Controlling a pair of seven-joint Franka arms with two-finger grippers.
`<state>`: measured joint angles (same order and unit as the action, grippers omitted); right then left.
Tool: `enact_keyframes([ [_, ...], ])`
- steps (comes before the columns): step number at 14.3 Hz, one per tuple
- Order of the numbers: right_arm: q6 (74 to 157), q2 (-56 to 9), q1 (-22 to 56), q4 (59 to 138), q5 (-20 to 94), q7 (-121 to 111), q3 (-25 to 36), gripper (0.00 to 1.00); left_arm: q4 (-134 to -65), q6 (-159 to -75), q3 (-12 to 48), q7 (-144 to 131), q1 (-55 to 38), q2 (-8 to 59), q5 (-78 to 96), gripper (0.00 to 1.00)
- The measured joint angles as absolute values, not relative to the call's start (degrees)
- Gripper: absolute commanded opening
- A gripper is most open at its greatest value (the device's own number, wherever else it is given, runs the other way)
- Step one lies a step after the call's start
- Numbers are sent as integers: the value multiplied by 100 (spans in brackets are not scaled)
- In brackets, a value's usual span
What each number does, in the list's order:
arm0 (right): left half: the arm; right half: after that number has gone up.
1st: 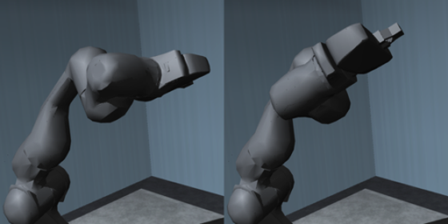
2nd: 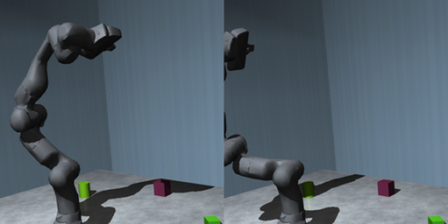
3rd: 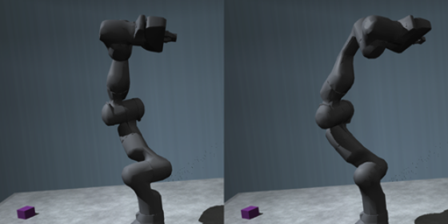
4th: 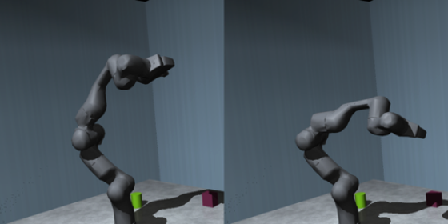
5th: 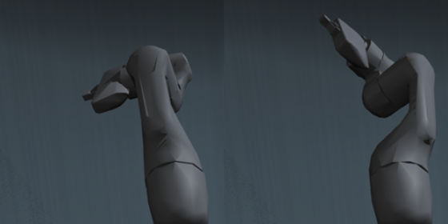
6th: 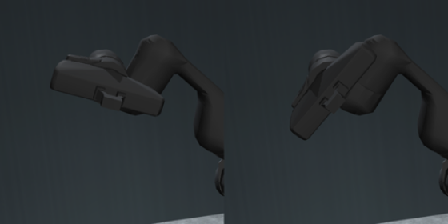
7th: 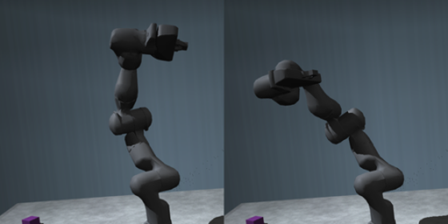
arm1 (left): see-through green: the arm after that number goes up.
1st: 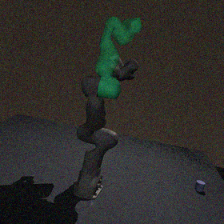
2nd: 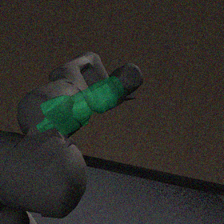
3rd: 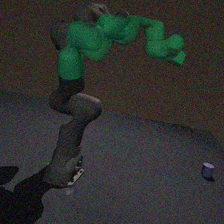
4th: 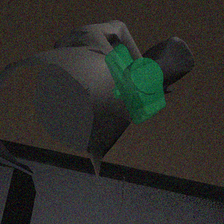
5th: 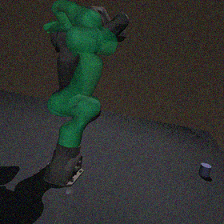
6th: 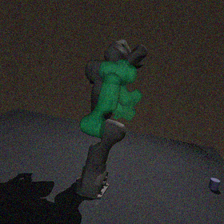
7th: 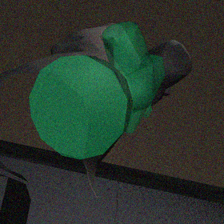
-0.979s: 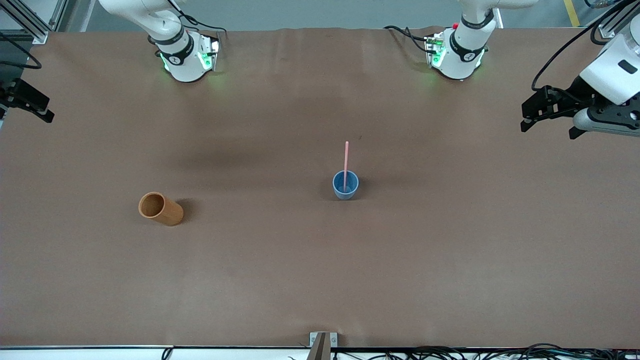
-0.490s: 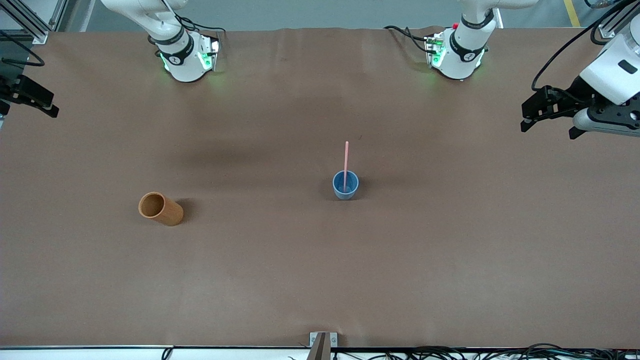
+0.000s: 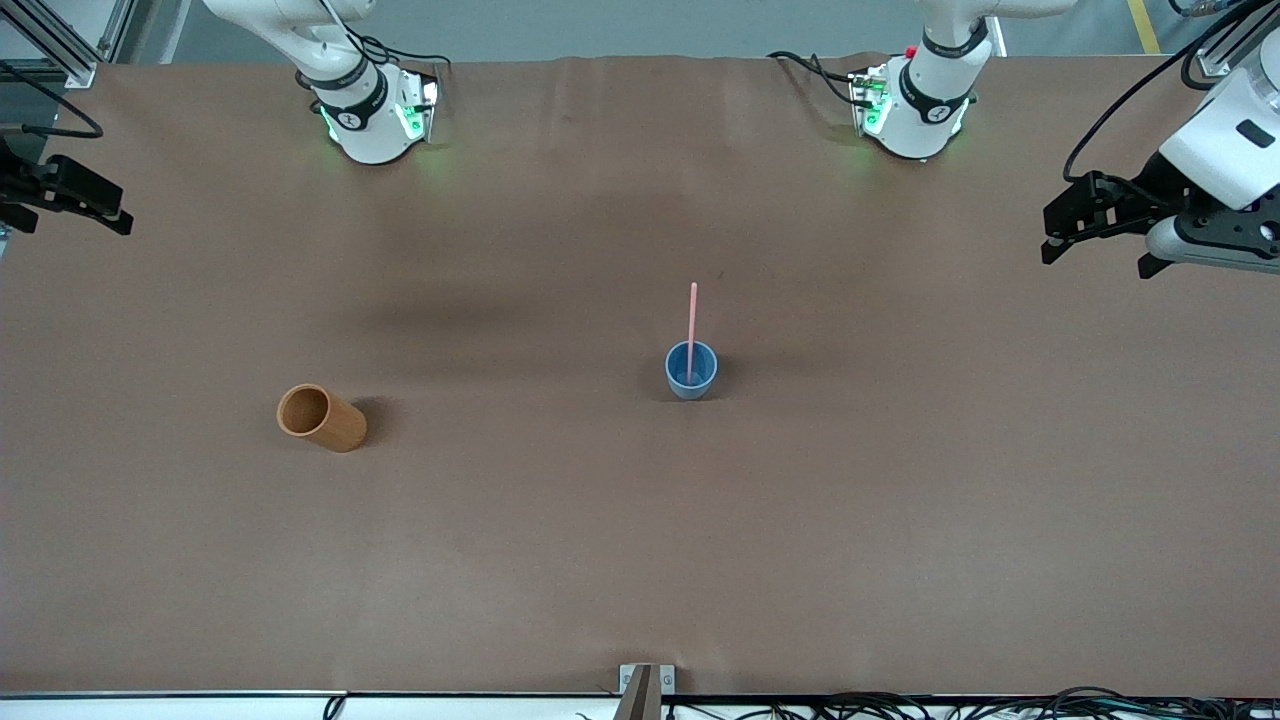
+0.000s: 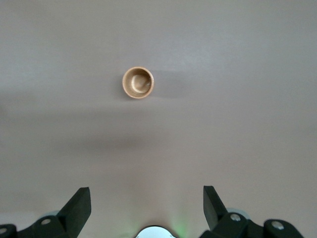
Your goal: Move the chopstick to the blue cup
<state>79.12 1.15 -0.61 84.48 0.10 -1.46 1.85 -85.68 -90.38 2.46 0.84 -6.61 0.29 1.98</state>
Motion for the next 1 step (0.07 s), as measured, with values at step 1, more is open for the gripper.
enact_keyframes([
  [1,7921,115,-89,8453,63,-181,187,100,-8568,-9038,246,84,-661,30,198,100],
])
